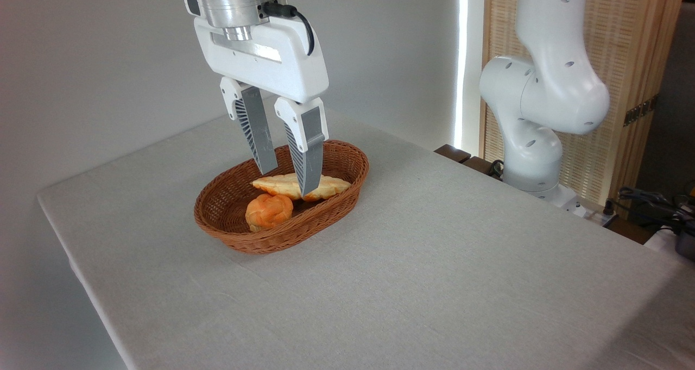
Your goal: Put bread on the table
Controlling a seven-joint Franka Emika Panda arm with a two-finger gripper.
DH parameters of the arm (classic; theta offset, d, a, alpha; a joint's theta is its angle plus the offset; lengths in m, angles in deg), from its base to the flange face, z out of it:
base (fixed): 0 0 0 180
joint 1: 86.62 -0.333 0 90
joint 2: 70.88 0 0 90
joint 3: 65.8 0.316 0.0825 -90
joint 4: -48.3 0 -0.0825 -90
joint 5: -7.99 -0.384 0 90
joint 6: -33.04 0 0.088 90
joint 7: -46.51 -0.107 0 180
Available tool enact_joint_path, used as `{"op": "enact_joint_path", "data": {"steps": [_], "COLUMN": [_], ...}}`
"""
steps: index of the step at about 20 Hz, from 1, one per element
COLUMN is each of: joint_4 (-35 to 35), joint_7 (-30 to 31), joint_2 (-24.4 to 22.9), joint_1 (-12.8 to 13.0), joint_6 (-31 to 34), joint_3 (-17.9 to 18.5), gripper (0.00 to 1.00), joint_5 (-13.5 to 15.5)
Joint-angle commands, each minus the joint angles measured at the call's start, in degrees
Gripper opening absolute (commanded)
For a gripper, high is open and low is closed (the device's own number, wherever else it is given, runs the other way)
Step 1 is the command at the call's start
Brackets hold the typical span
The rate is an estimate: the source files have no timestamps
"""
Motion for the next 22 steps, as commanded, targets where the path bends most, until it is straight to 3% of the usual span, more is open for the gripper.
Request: {"op": "enact_joint_path", "data": {"steps": [1, 22], "joint_4": [0.1, 1.6], "joint_7": [-0.8, -0.7], "joint_2": [-0.8, -1.6], "joint_1": [0.3, 0.3], "joint_6": [1.1, 1.2], "joint_3": [0.7, 1.1], "gripper": [1.00, 1.00], "joint_5": [0.0, 0.3]}}
